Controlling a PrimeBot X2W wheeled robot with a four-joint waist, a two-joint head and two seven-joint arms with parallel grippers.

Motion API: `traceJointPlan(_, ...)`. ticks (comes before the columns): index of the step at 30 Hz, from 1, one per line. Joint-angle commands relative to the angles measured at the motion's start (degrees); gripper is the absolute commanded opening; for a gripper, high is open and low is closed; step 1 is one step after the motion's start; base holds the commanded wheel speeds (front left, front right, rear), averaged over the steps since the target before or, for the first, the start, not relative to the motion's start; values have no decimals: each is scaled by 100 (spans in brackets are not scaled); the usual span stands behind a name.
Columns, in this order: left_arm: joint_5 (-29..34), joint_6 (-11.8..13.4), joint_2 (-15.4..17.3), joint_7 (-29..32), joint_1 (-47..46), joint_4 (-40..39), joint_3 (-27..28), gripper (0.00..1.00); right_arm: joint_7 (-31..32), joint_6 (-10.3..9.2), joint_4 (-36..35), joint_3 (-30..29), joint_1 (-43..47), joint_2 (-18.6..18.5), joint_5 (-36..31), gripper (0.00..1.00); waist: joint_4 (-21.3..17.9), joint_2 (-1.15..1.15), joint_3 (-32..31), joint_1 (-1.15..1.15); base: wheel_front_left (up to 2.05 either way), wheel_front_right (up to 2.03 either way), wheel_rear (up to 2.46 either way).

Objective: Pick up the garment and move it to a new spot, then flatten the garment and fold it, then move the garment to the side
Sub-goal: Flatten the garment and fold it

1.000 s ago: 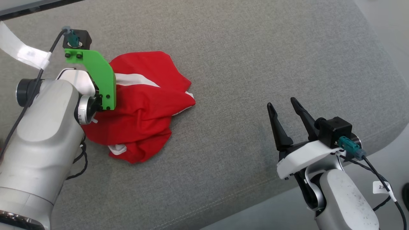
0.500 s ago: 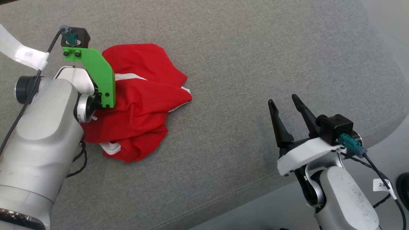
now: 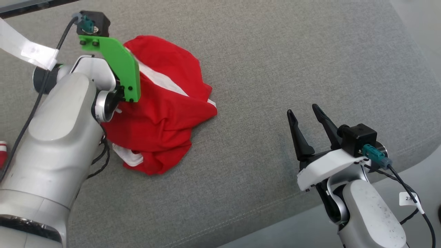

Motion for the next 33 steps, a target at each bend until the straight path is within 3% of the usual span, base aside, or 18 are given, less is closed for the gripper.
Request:
traceJointPlan(1,-44,-56,-48,-98,-141,-63,48,0,-31,0,23,-4,-37,-10,19,100,53,0,-94,0,0,0,0)
traceJointPlan(16,120,-387,-720,-1043,-686,-948,-142,0,18,0,123,-9,151,-11,24,100,327,0,-694,0,0,0,0)
traceJointPlan(25,78,-221,-1102,-1364,-797,-1413,-257,0,53,0,199,32,270,-12,70,100,367,0,-991,0,0,0,0)
traceJointPlan(33,-130,7,-1217,-1295,-284,-1110,-394,0,55,0,124,-11,284,-11,67,100,578,0,-954,0,0,0,0)
